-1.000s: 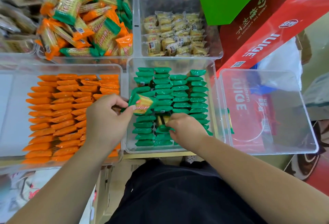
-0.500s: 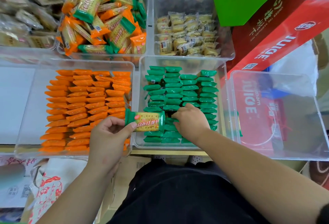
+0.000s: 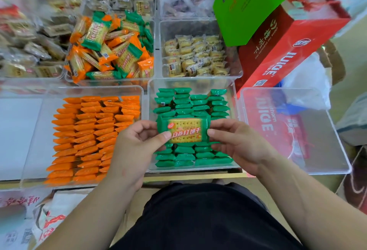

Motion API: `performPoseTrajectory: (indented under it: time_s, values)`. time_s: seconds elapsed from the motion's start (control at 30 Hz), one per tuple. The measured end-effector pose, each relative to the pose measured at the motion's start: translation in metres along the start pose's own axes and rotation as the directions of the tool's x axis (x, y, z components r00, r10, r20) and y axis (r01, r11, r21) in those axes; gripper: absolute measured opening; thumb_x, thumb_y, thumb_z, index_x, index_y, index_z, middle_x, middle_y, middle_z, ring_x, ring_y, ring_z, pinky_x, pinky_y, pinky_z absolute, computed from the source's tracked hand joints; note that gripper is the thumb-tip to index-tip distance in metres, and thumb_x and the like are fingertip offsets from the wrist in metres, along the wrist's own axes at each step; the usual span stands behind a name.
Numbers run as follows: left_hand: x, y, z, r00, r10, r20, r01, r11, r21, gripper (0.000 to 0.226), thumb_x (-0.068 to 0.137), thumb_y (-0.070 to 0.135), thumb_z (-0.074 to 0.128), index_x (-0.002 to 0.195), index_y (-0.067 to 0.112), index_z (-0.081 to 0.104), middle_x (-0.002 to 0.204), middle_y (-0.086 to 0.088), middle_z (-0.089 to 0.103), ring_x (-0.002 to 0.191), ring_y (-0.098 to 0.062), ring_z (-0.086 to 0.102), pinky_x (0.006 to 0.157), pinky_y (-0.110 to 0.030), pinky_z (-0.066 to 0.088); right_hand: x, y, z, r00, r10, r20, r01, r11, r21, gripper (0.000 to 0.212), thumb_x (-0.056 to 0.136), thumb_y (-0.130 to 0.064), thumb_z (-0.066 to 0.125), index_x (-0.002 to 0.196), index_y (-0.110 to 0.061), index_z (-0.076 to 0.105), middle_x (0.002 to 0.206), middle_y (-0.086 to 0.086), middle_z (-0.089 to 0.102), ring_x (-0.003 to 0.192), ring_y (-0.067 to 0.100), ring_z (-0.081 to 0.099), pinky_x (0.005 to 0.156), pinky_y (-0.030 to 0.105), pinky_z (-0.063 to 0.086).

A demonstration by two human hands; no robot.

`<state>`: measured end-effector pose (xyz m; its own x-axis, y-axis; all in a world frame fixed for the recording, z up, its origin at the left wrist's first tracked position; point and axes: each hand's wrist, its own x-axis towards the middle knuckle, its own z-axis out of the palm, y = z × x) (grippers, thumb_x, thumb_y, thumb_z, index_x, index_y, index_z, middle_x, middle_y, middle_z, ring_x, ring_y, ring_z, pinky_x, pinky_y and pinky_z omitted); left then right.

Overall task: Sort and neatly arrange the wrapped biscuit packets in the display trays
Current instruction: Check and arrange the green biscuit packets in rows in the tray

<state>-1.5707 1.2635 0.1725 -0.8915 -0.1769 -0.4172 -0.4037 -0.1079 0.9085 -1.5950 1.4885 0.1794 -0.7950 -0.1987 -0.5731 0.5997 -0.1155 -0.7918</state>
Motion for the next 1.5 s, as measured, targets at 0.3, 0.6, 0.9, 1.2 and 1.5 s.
performPoseTrajectory:
  time_s: [0.3,0.6,0.9,1.2,1.5]
  values:
    - [-0.007,0.011,0.000,0.993,-0.048,0.108,0.053,0.998,-0.036,0.028,0.064,0.025,0.077,0.086,0.009,0.070,0.100,-0.015,0.074,0.088,-0.029,0.066,0.078,-0.041,0.054,-0.008,0.006,-0.015,0.998,-0.054,-0.025,0.054,0.998,0.031,0.008,0.092,-0.015,0.064,0.090,-0.008,0.067,0.093,0.011,0.068,0.081,0.018,0.058,0.065,0.026,0.047]
    - [-0.014,0.019,-0.002,0.959,-0.192,0.206,0.242,0.937,-0.252,0.051,0.063,0.018,0.076,0.105,-0.008,0.065,0.114,-0.035,0.063,0.092,-0.033,0.052,0.079,-0.040,0.047,-0.002,0.025,-0.011,0.967,0.082,0.242,-0.172,0.909,0.380,0.028,0.080,-0.021,0.082,0.102,-0.007,0.071,0.098,0.009,0.069,0.070,0.012,0.056,0.059,0.022,0.044]
    - [-0.010,0.015,-0.011,0.965,-0.216,0.149,0.242,0.952,-0.188,0.017,0.068,0.014,0.072,0.083,0.008,0.068,0.079,-0.010,0.068,0.067,-0.016,0.054,0.048,-0.021,0.047,-0.012,0.011,-0.006,0.980,-0.019,0.198,-0.052,0.937,0.346,0.009,0.084,-0.020,0.071,0.082,-0.019,0.063,0.107,0.007,0.065,0.085,0.015,0.059,0.069,0.027,0.040]
    - [-0.017,0.016,-0.009,0.989,-0.029,0.147,0.056,0.982,-0.182,0.019,0.074,0.013,0.066,0.086,0.025,0.075,0.096,-0.014,0.073,0.092,-0.030,0.061,0.076,-0.040,0.050,-0.014,0.013,0.002,0.991,-0.133,0.007,0.128,0.966,0.226,0.017,0.081,-0.005,0.064,0.094,-0.016,0.060,0.079,0.001,0.066,0.072,0.012,0.062,0.060,0.023,0.051]
    - [-0.012,0.015,-0.016,0.997,0.031,0.065,-0.038,0.993,0.111,0.014,0.093,0.001,0.062,0.096,0.007,0.074,0.076,-0.013,0.073,0.066,-0.023,0.069,0.062,-0.030,0.057,-0.012,0.014,0.003,1.000,-0.021,0.000,0.021,0.992,0.127,0.017,0.080,-0.010,0.071,0.093,0.001,0.072,0.076,0.012,0.065,0.066,0.017,0.061,0.059,0.023,0.052]
